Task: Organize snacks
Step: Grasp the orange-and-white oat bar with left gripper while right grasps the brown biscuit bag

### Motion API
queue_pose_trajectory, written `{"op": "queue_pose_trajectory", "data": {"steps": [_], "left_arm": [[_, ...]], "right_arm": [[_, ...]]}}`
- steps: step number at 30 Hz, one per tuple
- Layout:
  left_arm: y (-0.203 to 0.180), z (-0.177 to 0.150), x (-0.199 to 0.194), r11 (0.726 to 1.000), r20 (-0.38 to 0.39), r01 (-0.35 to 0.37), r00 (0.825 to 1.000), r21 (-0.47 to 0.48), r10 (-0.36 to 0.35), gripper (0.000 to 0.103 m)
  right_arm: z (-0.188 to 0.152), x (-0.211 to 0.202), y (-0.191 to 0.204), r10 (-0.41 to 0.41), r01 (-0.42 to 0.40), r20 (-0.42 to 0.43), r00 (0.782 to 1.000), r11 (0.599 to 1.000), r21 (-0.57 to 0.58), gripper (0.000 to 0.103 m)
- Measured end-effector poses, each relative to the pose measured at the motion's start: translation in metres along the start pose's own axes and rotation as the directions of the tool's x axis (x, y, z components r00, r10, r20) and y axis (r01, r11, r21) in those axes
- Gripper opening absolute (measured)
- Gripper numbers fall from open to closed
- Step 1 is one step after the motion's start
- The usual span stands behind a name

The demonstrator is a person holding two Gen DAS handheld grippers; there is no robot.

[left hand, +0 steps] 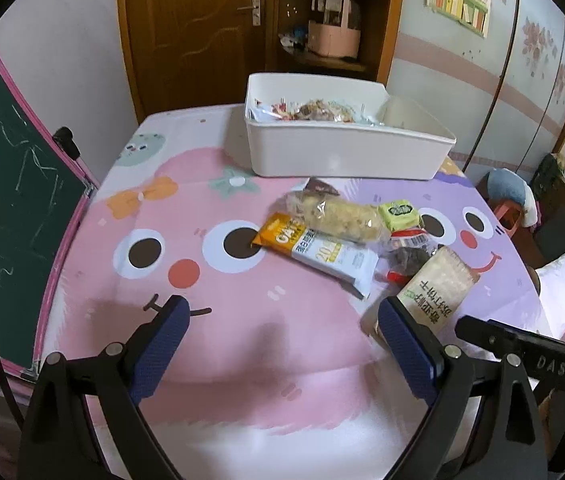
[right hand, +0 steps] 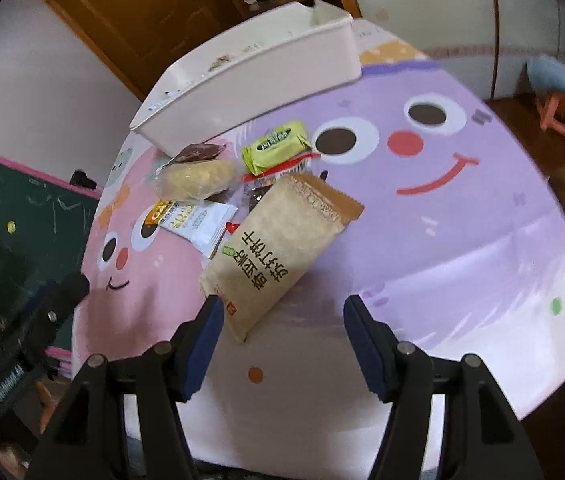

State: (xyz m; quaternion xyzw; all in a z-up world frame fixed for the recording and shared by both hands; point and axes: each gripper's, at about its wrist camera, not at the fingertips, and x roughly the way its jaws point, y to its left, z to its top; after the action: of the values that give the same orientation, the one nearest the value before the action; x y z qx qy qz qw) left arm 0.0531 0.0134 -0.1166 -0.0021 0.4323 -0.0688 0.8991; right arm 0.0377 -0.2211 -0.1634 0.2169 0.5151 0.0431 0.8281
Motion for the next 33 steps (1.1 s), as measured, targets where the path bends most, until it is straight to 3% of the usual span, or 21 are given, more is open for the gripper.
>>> {"op": "queue_pose_trajectory", "data": {"steps": [5, 14, 20, 23, 33], "left_arm": [[0.007, 0.002, 0.016, 1.0, -0.029, 0.012, 1.0, -0.026, -0.013, 0.095], [0.014, 0.028, 0.061, 0.995, -0.08, 0.002, 0.997, -0.103, -0.011, 0.095], [-0.003, 0.044, 0.103, 0.993, -0.171, 0.015, 0.985, -0.121, -0.035, 0.095], [-0.014, 0.048, 0.12, 0.992, -0.212, 0.007, 0.977, -0.127, -0.034, 0.094], [-0.036, 0.059, 0.159, 0.993, -0.291, -0.052, 0.956, -0.109, 0.018, 0.094]], "right_arm": [[0.016, 0.022, -0.006, 0.033, -0.03, -0.025, 0.999, 0.995, 0.099, 0.063], [0.05, 0.049, 0.003, -0.078, 0.078, -0.006, 0.997, 0.978, 0.195, 0.065], [0.055, 0.056, 0.016, -0.155, 0.153, 0.026, 0.988, 0.986, 0.064, 0.067], [0.052, 0.053, 0.011, -0.194, 0.192, 0.056, 0.98, 0.981, 0.024, 0.063], [0.044, 0.041, 0.004, -0.178, 0.184, 0.077, 0.981, 0.979, -0.083, 0.057]]}}
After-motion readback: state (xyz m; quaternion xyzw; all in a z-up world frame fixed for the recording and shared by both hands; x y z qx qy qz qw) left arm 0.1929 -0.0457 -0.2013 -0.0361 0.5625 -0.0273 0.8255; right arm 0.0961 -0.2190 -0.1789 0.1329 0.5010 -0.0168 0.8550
